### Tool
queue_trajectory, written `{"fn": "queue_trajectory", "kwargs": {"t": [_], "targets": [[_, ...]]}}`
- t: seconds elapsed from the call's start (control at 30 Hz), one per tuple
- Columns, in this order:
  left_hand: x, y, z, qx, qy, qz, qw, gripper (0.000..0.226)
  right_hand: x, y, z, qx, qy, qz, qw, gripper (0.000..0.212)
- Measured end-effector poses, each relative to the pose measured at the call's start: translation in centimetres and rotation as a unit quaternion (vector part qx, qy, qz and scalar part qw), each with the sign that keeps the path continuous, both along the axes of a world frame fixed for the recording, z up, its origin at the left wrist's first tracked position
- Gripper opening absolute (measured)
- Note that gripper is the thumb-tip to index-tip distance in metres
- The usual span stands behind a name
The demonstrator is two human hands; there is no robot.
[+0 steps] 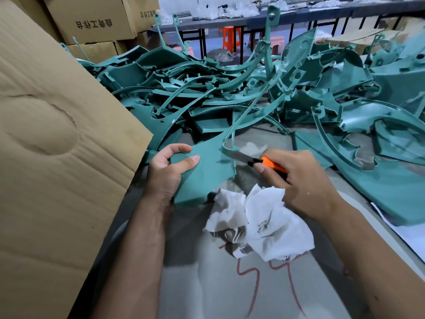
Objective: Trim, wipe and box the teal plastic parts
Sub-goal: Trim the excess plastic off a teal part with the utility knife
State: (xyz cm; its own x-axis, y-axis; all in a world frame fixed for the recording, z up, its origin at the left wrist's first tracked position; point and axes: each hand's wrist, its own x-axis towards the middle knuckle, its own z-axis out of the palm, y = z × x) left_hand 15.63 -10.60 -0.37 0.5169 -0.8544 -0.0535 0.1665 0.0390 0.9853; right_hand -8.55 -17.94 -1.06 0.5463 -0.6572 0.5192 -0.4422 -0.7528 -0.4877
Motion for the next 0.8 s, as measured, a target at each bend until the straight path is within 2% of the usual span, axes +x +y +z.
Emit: {"fn": "queue_trajectory", "kwargs": {"t": [0.07,0.23,0.43,0.67,0.73,0.8], "targets": [[0.2,0.0,0.1,-0.002,0.011,-0.011,1.0,0.021,0.4,0.2,0.1,0.005,0.005,0.019,1.0,0.036],[0.3,0.3,0.2,0.006,0.015,-0.022,1.0,0.02,0.1,-0.1,-0.1,-0.014,0.009,-0.06,0.998,0.039],[0.5,0.2,0.1,-0.007,0.031,-0.024,0.999,0.021,0.8,0.8,0.3,-0.025,-0.009,-0.008,1.0,0.037],[0.6,0.3,0.4,-0.005,0.015,-0.038,0.999,0.021,0.7,0.9,0.3,-0.053,0.016,-0.105,0.993,0.041],[0.5,0.1,0.3,-0.014,0.008,-0.012,1.0,0.021,1.1,1.3,0.3,-0.098,0.022,-0.144,0.985,0.04],[0.3,-0.1,0.1,-0.054,-0.041,0.037,0.997,0.029,1.5,1.3,0.1,-0.109,-0.001,-0.185,0.977,0.037]]}}
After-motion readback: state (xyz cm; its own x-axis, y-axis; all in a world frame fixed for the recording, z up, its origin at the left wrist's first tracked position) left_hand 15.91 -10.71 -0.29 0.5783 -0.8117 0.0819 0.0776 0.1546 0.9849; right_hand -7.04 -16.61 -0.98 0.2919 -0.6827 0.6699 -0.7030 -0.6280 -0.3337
